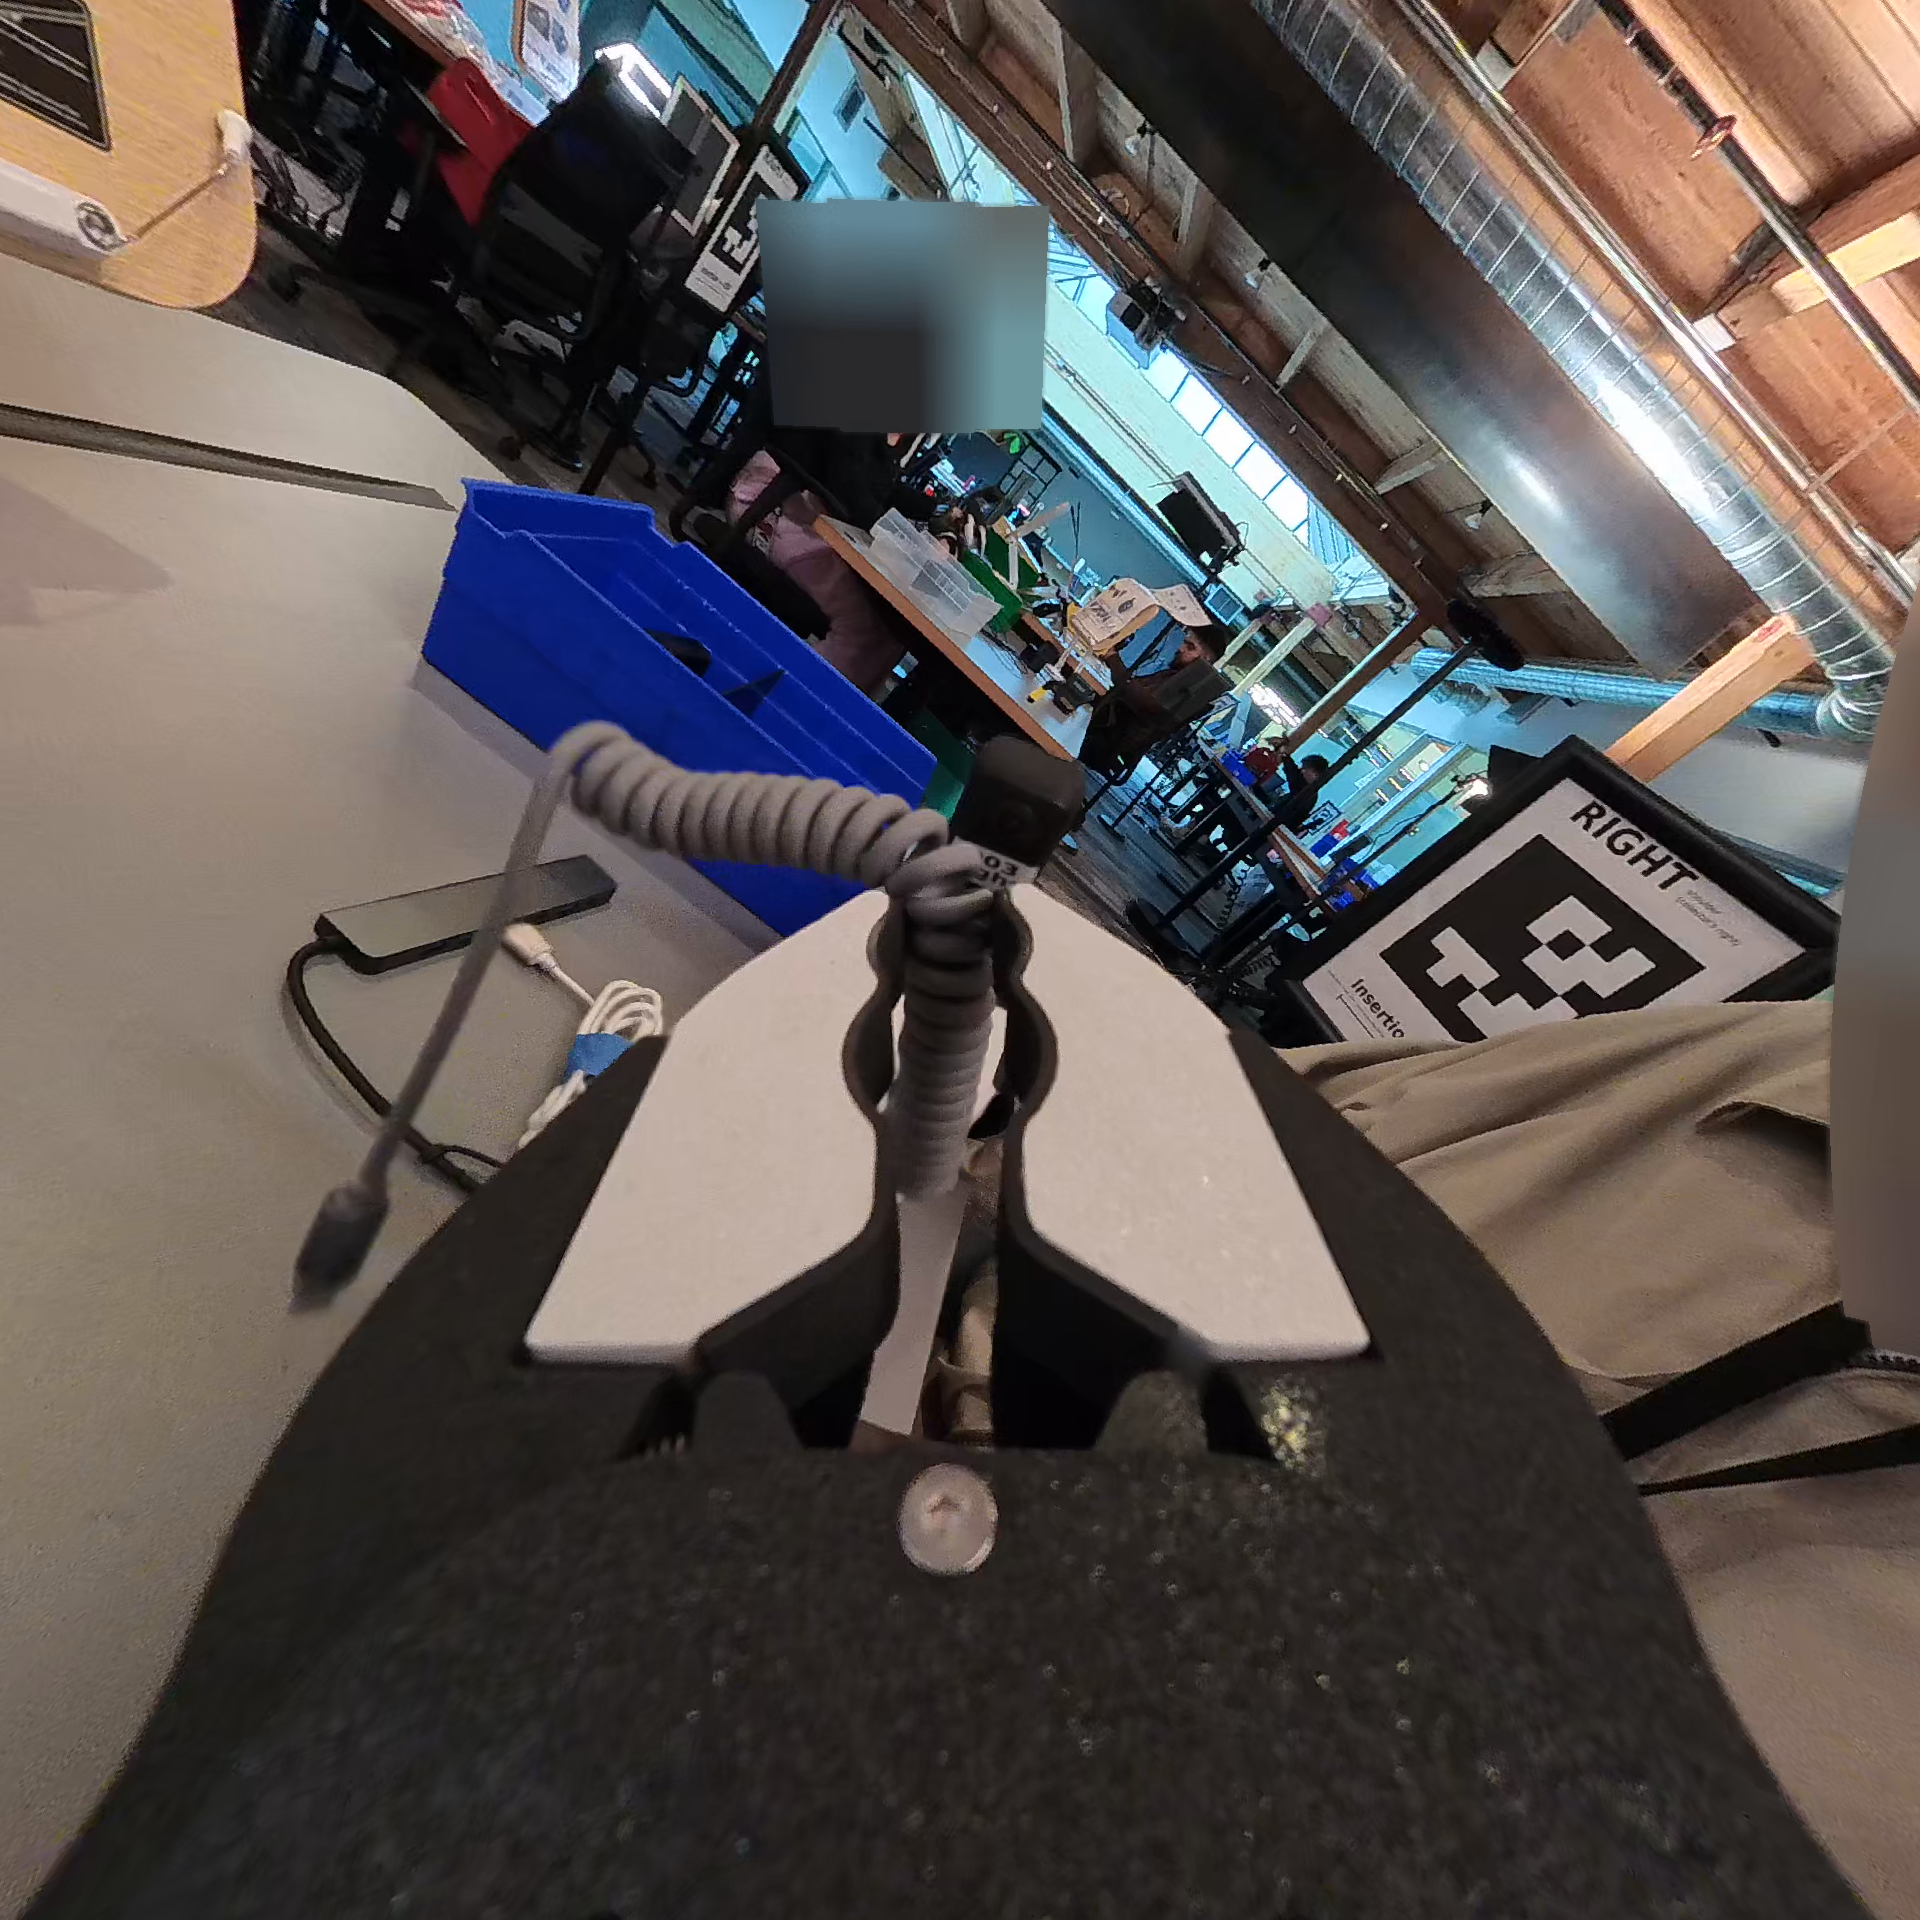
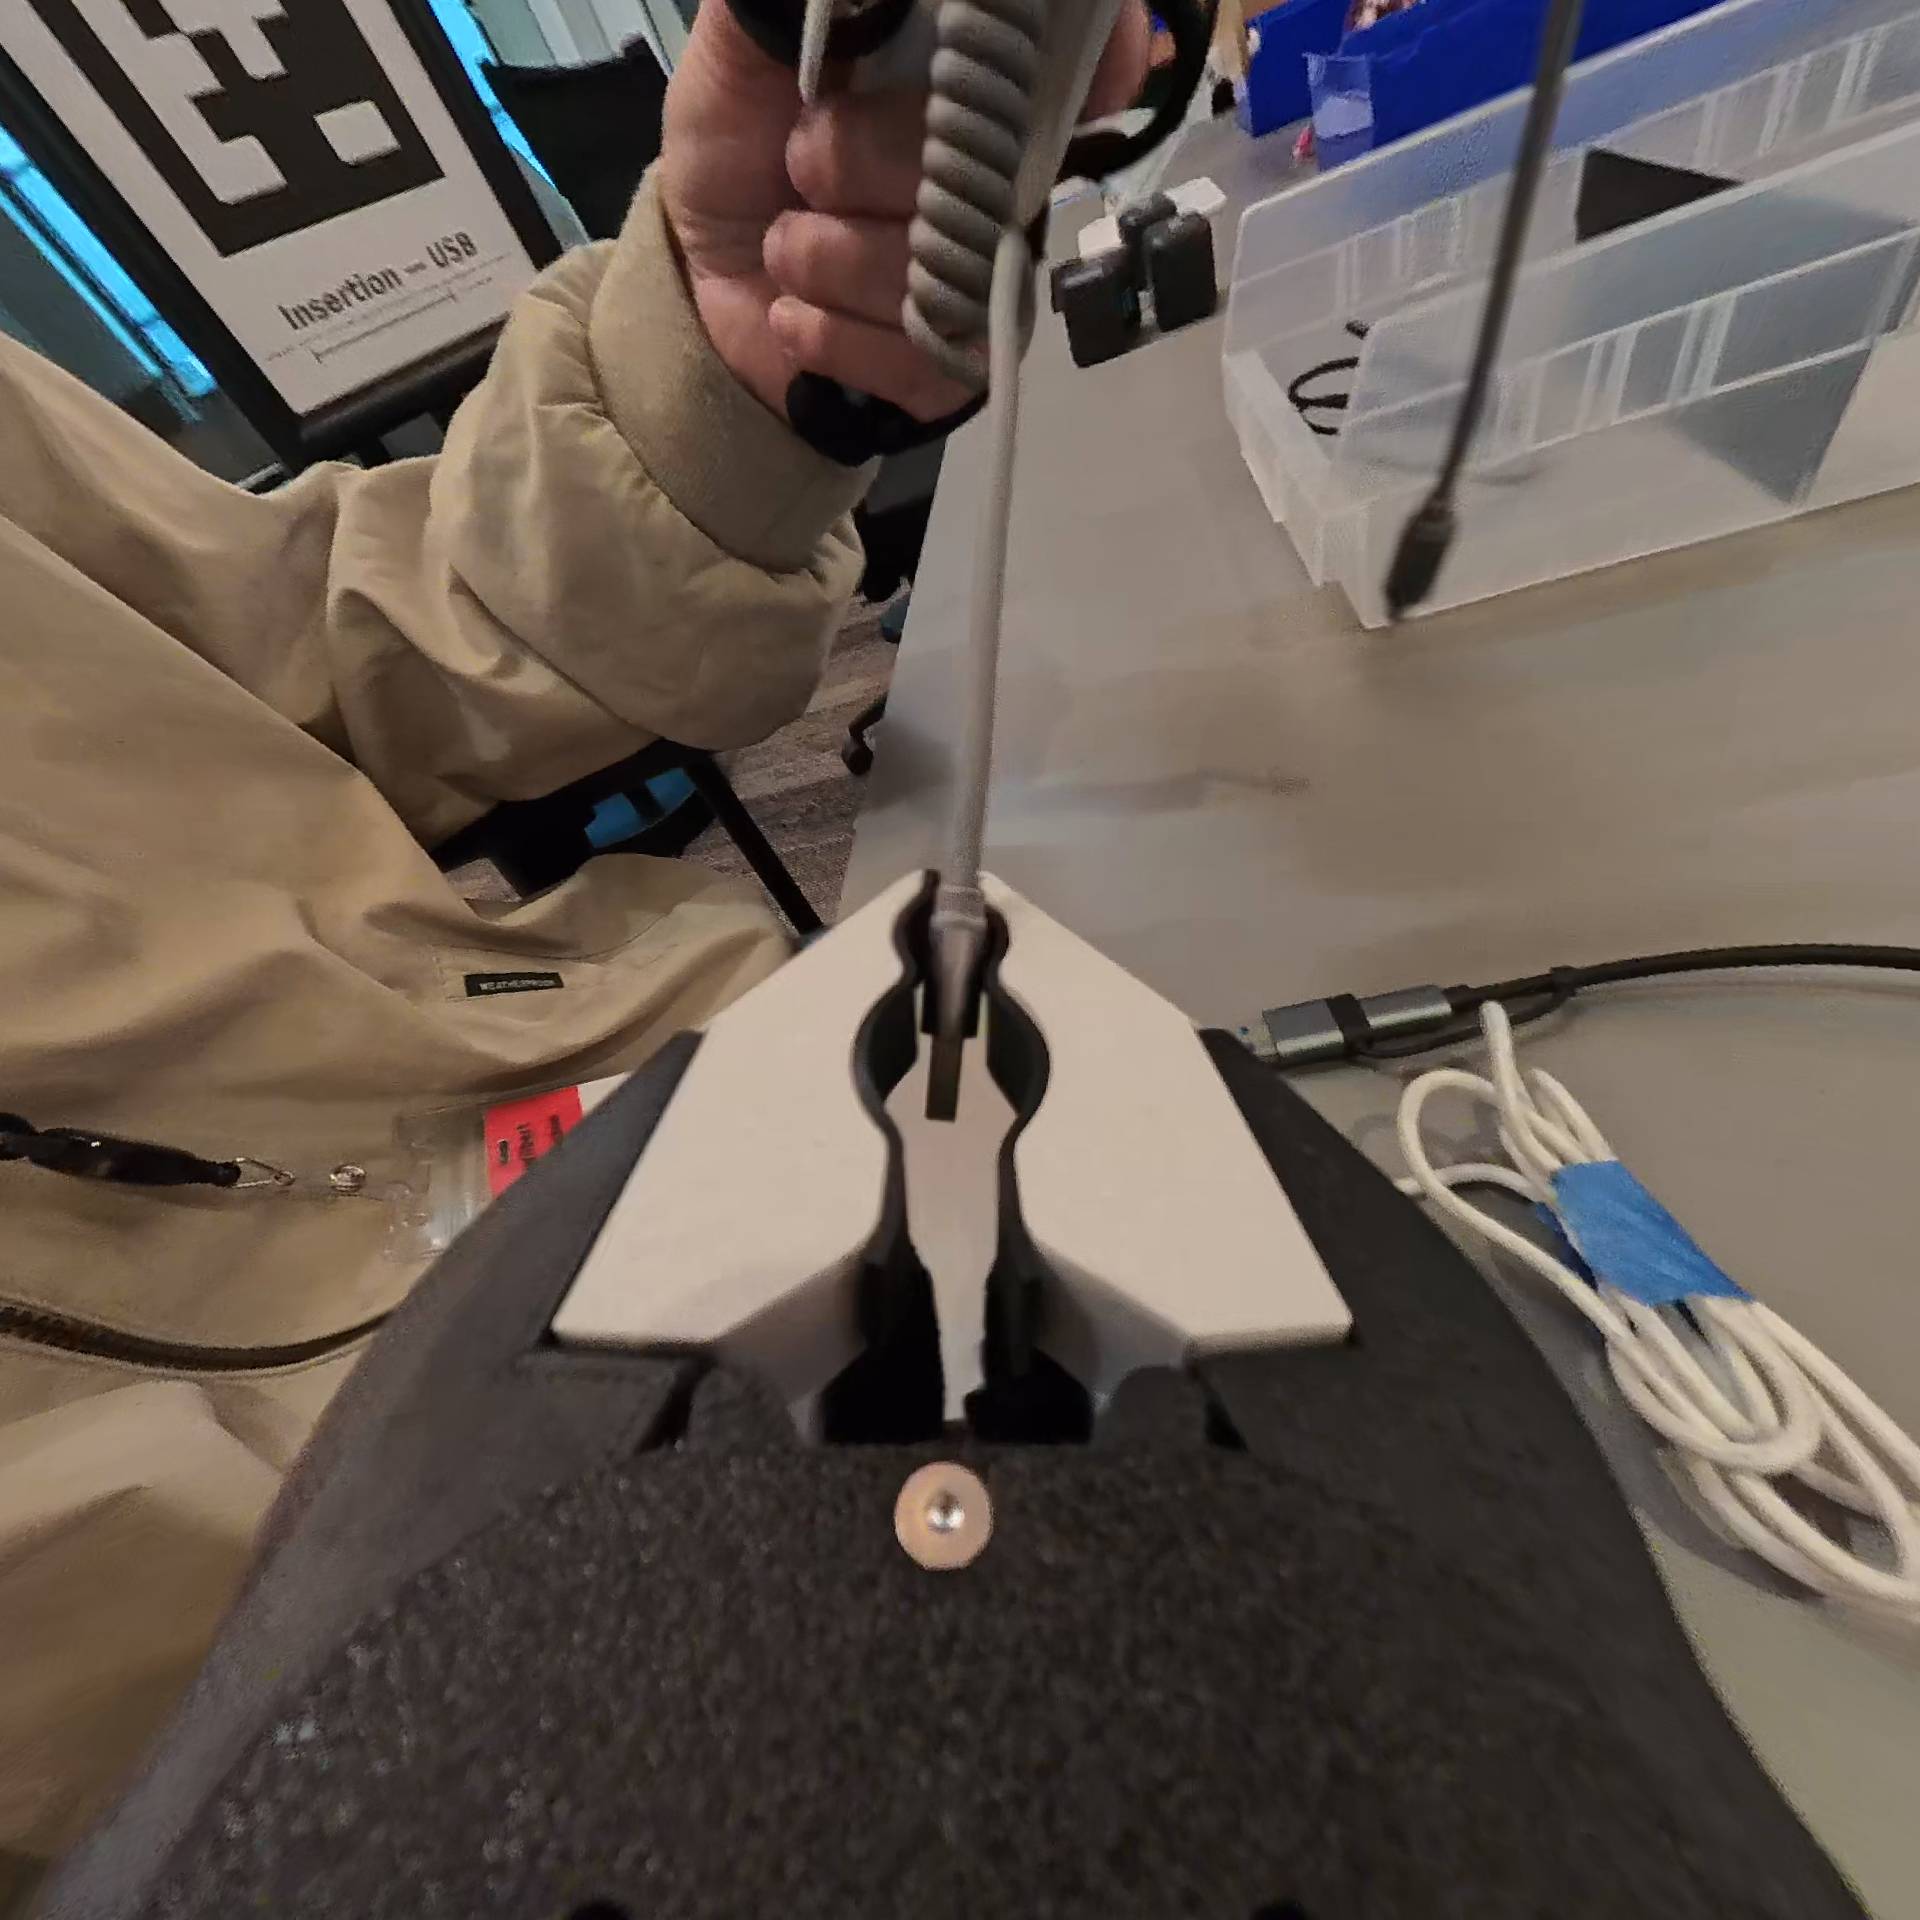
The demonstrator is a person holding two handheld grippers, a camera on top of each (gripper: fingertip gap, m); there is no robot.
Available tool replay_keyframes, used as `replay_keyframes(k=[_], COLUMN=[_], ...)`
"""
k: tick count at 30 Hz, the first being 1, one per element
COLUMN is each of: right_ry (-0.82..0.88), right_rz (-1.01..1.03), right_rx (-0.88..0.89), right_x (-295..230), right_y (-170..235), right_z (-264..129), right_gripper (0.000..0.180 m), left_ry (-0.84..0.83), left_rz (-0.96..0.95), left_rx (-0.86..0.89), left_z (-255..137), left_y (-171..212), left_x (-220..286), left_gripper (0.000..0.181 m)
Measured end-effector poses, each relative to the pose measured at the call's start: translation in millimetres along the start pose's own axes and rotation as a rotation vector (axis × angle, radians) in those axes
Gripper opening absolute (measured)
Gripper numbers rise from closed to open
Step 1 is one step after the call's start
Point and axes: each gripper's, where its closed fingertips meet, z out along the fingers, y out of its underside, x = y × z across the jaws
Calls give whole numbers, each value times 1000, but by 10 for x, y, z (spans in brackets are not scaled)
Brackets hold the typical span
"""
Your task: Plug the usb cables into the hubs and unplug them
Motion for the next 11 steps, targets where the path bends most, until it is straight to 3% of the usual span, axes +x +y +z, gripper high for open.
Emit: replay_keyframes(k=[3, 6, 8, 11], right_ry=[-31, -46, 31, 119], right_rz=[30, 88, 122, 58], right_rx=[55, 197, 267, 197], right_x=[-22, 49, 229, 323], right_y=[-104, -339, -444, -331], right_z=[-46, -231, -328, -202], right_gripper=[39, 46, 50, 58], left_ry=[20, 60, 102, 193], left_rz=[3, -3, -12, -34], left_rx=[-8, -18, -27, -50], left_z=[23, 60, 110, 207], left_y=[15, 37, 68, 133], left_x=[48, 128, 204, 363], left_gripper=[15, 15, 15, 15])
